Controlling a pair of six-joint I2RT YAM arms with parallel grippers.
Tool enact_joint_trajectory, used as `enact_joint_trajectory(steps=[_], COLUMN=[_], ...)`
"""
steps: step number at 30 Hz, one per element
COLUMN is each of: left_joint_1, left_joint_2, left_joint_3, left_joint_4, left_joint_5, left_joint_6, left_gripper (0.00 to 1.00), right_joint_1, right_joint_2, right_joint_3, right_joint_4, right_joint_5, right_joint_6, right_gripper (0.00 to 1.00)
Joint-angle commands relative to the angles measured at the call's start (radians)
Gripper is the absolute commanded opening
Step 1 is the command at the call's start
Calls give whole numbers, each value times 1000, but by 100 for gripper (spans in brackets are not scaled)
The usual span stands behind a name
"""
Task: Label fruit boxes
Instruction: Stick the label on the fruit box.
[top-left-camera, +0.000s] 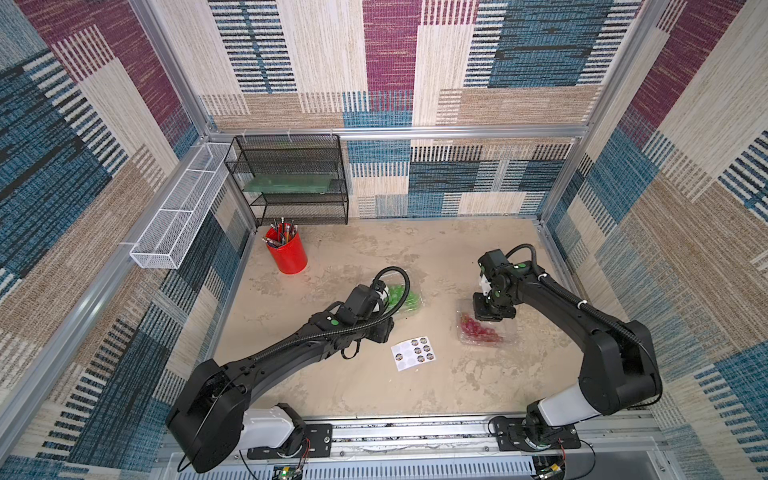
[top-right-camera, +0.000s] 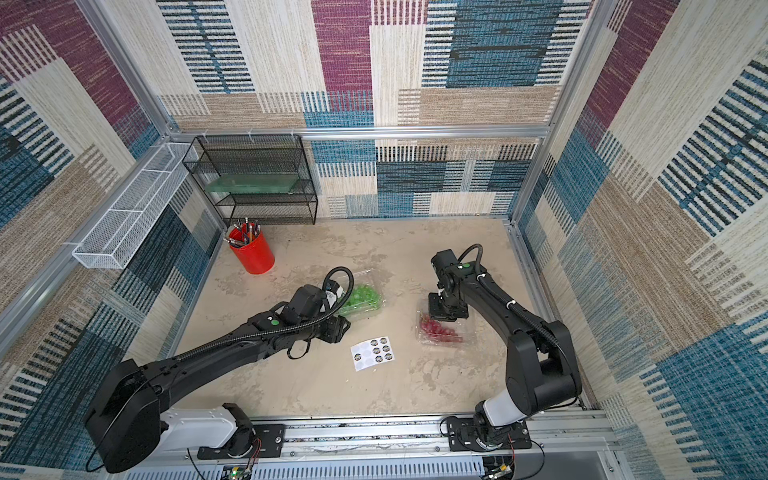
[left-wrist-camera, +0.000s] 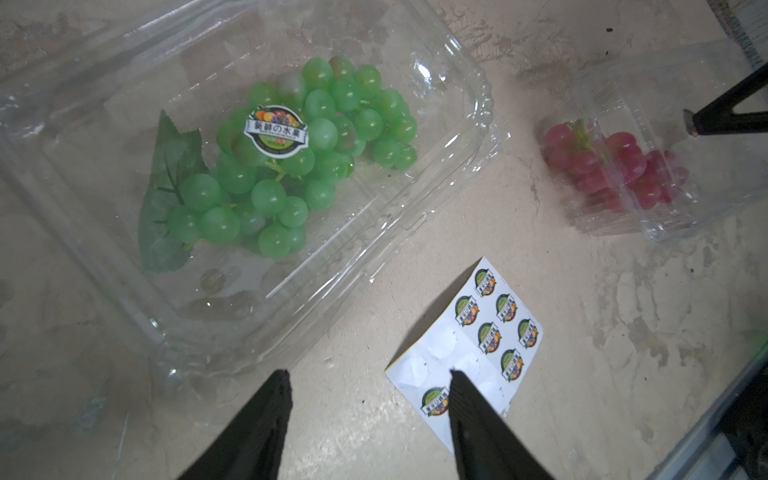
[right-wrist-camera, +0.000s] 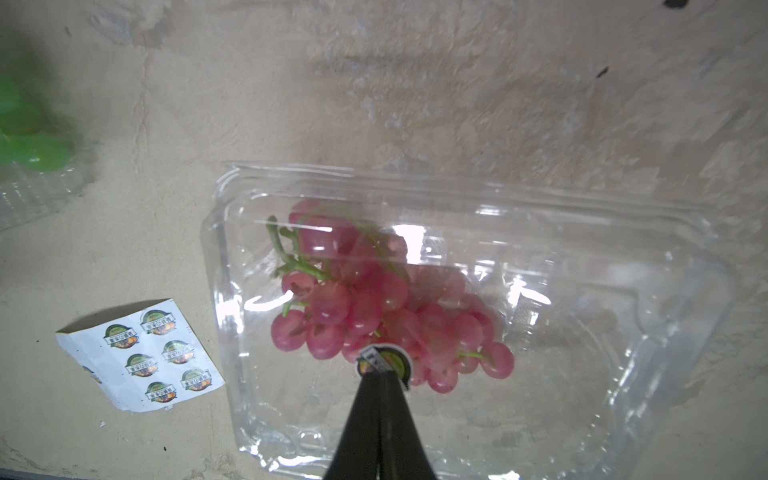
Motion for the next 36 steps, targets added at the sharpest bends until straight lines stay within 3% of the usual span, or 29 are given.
enact_joint_trajectory(steps=[1,19,24,31,36], left_joint_1=[0,0,0,-1,0], left_joint_2=[-4,-2,2,12,15], left_joint_3=[8,15,22,27,31], left_joint_4=[1,3,10,27,28], left_joint_5=[12,18,28,51,53], left_joint_6=[-9,-4,-3,-5,-2], left_gripper=[63,63,63,63,62], right_joint_1=[-7,-24,-27,-32,-40], right_joint_2=[1,-34,-98,-125,-110], right_joint_3=[-21,-16,2,-15,-50], right_joint_4=[29,-2,28,1,15], right_joint_5=[-10,36,-4,115,132], right_joint_6=[-13,-10,3,24,26], right_gripper=[8,9,31,77,81])
